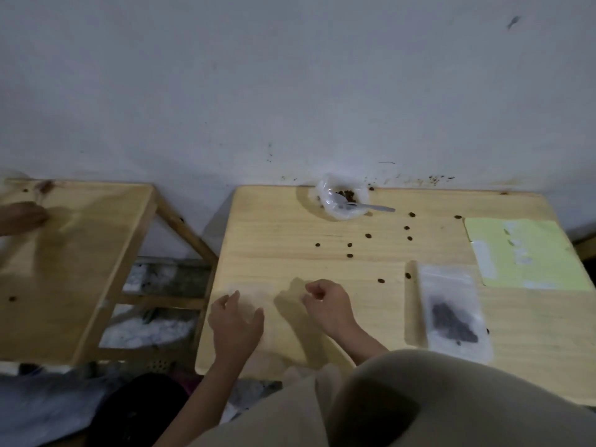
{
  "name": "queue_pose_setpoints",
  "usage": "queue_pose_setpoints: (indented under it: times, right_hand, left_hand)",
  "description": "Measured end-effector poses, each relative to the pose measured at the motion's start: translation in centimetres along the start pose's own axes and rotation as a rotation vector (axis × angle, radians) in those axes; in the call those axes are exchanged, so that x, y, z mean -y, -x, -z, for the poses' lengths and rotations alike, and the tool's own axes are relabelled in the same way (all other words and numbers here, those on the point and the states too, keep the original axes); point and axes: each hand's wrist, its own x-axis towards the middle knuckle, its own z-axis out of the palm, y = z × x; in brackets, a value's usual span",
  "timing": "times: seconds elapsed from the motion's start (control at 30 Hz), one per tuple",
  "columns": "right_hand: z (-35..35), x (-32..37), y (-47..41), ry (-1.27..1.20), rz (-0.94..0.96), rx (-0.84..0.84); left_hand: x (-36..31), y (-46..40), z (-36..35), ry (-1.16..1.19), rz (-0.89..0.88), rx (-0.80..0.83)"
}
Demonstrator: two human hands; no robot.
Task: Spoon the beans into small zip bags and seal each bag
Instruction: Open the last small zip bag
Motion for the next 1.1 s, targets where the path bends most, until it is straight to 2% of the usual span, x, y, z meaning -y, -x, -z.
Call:
queue_pose_setpoints:
  times: [0.13, 0.27, 0.37, 0.47, 0.63, 0.73, 0.83, 0.97, 1.03, 1.1]
  right_hand:
    - [-4.6, 0.9, -0.7, 0.046, -0.098, 0.089]
    - [-7.3, 1.9, -1.1, 0.049, -0.150, 0.120]
    - [-8.3, 2.5, -1.2, 0.049, -0.169, 0.117]
    - [-8.6, 2.4, -1.5, -0.023, -0.214, 0.082]
    - [-6.7, 1.8, -1.4, -0.245, -0.280, -0.007]
    - [-4.5, 1.9, -1.1, -0.365, -0.222, -0.035]
    - [-1.5, 2.5, -0.6, -0.488, -0.089, 0.036]
    - [3.0, 3.8, -0.1, -0.374, 0.174, 0.160]
    - [4.9, 4.3, -0.1, -0.308, 0.247, 0.196]
    - [6.6, 4.6, -0.1, -0.278, 0.275, 0.163]
  left_hand:
    - [2.6, -1.1, 1.6, -0.001, 0.118, 0.050]
    - [3.1, -1.7, 2.0, -0.008, 0.099, 0.117]
    - [3.3, -2.2, 2.0, 0.021, 0.086, 0.109]
    - [3.3, -2.8, 2.3, 0.115, 0.074, 0.131]
    - [2.7, -2.8, 2.7, 0.315, 0.015, 0.055]
    - [1.4, -2.5, 3.2, 0.414, -0.068, 0.007]
    - [-0.3, -2.3, 3.7, 0.516, -0.158, -0.028]
    - [-3.0, -2.1, 4.2, 0.545, -0.337, 0.005]
    - [-5.0, -1.9, 4.4, 0.562, -0.383, 0.021]
    - [-7.3, -1.3, 4.4, 0.555, -0.384, 0.000]
